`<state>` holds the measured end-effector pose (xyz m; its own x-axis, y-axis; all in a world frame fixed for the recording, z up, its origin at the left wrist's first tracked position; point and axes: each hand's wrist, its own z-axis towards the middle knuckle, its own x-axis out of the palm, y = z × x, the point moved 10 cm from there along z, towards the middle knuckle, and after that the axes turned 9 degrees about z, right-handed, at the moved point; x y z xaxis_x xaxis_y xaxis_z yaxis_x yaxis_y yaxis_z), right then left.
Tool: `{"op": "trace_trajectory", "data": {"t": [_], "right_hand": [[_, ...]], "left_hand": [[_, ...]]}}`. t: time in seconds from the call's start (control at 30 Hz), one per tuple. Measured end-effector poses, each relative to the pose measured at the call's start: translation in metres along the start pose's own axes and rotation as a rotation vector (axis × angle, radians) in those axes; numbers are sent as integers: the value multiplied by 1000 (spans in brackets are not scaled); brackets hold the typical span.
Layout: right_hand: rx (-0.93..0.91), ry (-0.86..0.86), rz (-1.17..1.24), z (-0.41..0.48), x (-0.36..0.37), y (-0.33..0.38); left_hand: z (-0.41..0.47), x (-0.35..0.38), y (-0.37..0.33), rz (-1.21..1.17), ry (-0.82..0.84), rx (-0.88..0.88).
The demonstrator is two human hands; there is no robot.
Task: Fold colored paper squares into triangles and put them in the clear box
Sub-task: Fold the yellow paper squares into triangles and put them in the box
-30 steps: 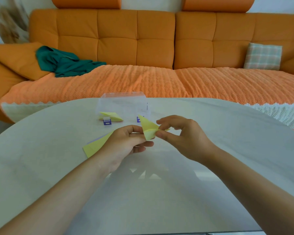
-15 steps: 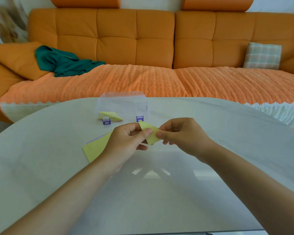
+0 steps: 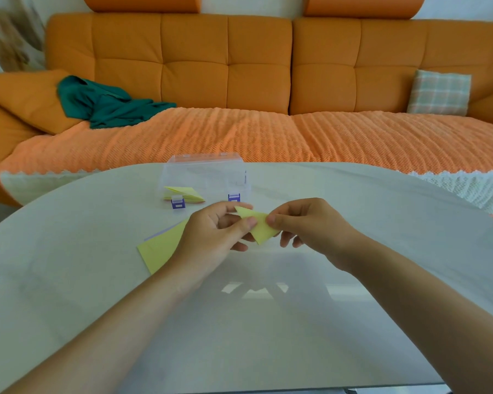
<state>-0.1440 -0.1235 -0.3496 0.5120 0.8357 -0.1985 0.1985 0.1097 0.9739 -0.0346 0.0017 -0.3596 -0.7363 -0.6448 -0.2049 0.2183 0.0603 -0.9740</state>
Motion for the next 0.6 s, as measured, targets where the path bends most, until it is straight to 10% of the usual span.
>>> {"op": "trace_trajectory", "data": {"t": [0.6], "right_hand": [[34,72,-358,7,-2,-20]], "left_hand": [[3,-2,7,565,84,45]]}}
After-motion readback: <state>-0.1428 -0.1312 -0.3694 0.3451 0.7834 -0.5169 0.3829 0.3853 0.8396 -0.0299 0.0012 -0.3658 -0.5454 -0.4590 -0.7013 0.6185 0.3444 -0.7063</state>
